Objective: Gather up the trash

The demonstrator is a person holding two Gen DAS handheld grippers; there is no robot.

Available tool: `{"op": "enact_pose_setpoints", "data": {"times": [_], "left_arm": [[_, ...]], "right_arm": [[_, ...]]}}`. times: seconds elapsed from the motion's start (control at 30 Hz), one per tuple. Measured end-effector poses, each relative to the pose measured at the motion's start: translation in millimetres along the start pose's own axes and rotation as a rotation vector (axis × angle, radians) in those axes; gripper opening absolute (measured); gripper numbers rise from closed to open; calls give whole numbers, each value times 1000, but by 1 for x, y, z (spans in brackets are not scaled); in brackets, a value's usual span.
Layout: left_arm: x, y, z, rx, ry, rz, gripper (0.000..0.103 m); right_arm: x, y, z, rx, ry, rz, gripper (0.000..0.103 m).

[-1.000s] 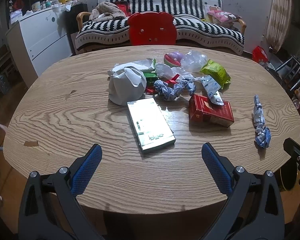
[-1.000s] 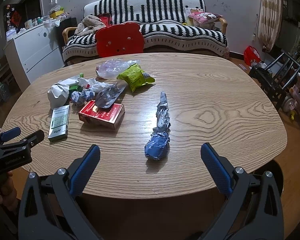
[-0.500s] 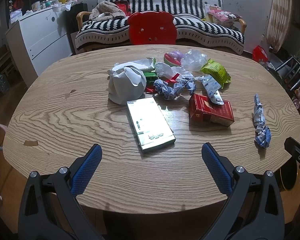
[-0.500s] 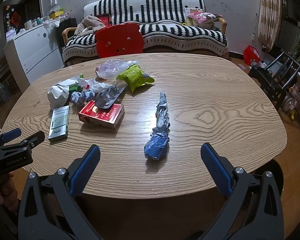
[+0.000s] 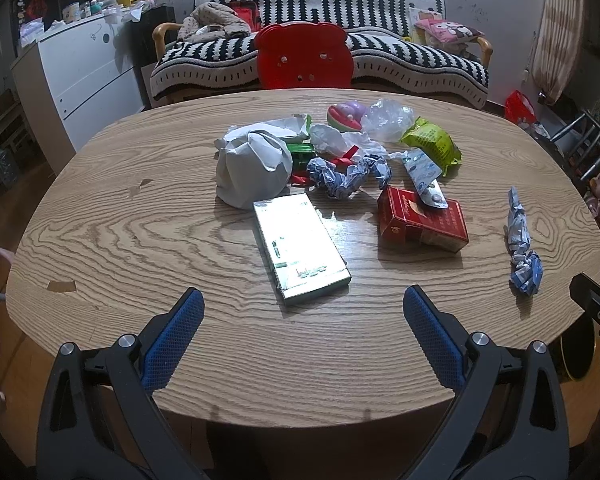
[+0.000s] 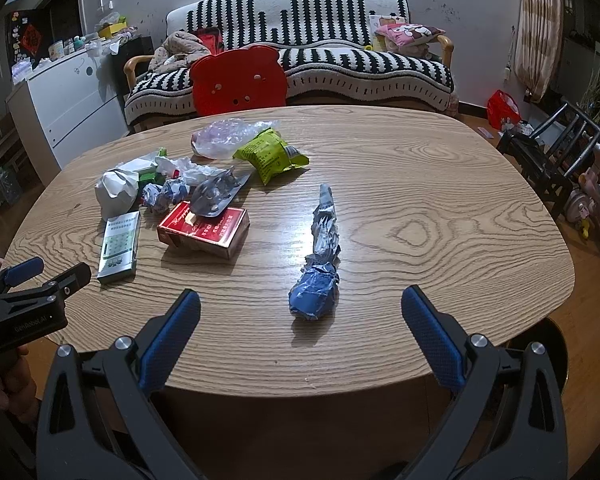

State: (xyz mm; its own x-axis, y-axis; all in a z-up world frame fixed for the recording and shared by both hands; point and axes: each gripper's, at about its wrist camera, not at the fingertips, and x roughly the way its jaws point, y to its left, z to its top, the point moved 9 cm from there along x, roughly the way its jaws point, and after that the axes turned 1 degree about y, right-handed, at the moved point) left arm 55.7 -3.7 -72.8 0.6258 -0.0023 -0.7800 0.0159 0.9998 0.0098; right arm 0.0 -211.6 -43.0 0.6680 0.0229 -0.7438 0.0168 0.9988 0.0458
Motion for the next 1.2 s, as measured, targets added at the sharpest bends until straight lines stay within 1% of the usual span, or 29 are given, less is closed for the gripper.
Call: {"op": "enact_pose_setpoints", "data": {"times": [0.5,0.73,0.83,1.0,1.07,1.13,1.2], "left_arm": [[3,0,-2,1,8,0,97],[11,5,-4,-12,31,3,97],[20,5,-4,-24,47,11,97],[46,1,2,-48,75,51,97],[60,2,4,-51,85,87,97],[74,4,4,-61,107,105,97],[86,8,4,-56,111,150,97]], "right_arm": [[-1,0,-1,5,7,7,97],[5,-3,-2,8,28,3,97],[16,-3,-3,5,47,-4,97],[42,-7,-3,2,82,-40,97],[58,-9,-1,10,104,-53,97],[74,-9,-1,4,128,-63,97],[97,-12,-2,-9,154,-98,97]]}}
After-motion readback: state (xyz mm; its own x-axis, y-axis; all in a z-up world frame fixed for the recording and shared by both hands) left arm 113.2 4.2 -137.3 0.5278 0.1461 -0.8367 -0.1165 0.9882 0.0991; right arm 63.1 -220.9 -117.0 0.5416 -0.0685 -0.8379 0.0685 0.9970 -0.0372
